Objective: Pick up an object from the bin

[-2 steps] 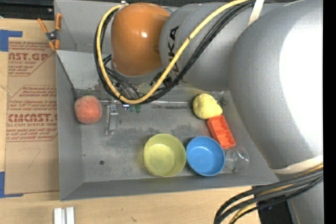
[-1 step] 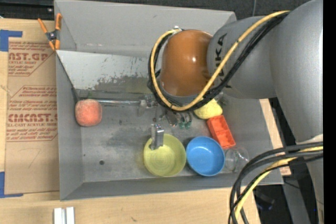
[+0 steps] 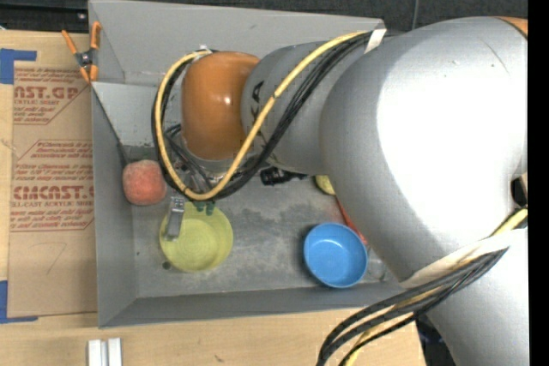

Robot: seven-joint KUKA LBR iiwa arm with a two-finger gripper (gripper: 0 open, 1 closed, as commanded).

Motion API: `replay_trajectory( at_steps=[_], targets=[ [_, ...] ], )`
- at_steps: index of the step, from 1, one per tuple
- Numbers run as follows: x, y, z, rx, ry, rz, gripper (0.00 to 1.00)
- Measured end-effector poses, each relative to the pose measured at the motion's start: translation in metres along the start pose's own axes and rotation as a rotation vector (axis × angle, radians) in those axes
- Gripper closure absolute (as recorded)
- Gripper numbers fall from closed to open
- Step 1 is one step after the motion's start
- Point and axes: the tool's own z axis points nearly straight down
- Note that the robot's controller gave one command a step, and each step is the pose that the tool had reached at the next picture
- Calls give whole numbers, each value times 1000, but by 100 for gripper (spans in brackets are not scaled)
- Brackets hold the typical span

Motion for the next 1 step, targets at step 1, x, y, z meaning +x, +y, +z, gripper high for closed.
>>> replay_trajectory(
  at_steps=[1],
  targets=[
    [40,-101,8,2,0,-521,100]
  ],
)
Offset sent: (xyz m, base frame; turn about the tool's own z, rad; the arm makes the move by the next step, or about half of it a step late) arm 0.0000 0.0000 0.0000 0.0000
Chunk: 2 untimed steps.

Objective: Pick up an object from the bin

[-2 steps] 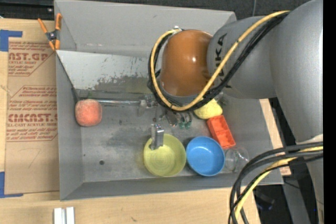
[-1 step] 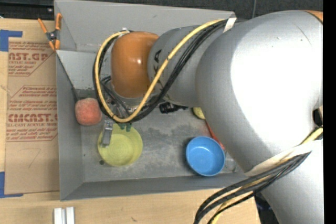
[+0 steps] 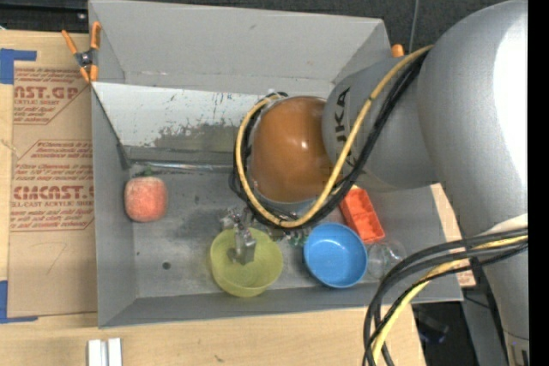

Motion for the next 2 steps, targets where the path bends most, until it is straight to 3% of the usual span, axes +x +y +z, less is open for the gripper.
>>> replay_trajectory(
  at_steps=[2],
  targets=[
    [26,-34,0,3,-5,-174,100]
  ],
)
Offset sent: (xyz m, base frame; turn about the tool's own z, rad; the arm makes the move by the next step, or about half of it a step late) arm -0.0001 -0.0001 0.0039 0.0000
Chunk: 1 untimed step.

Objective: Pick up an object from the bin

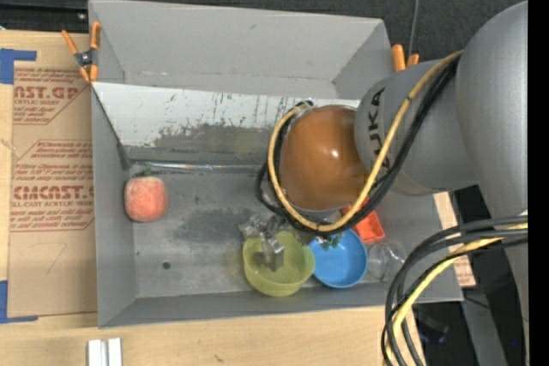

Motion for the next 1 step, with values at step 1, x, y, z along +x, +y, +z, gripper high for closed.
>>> replay_trajectory(
  at_steps=[1],
  targets=[
    [3,-6,-1,0,1,12,100]
  ],
)
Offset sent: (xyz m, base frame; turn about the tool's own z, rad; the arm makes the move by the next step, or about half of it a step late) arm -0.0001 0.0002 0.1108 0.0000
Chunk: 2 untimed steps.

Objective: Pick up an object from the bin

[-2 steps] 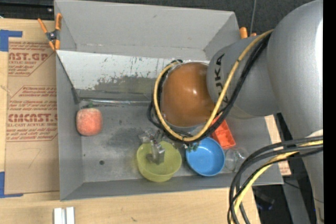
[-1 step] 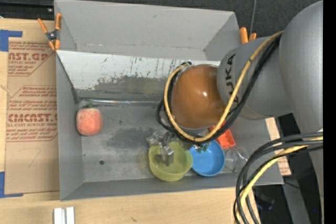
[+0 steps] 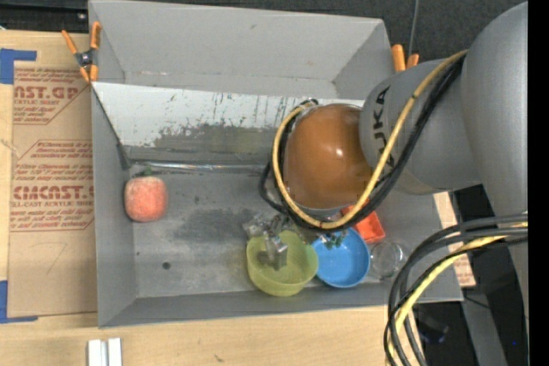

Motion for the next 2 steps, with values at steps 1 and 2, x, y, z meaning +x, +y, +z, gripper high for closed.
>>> replay_trajectory(
  at_steps=[1,2],
  targets=[
    [1,2,-7,-3,7,12,100],
    [2,5,-29,-6,11,6,100]
  ],
)
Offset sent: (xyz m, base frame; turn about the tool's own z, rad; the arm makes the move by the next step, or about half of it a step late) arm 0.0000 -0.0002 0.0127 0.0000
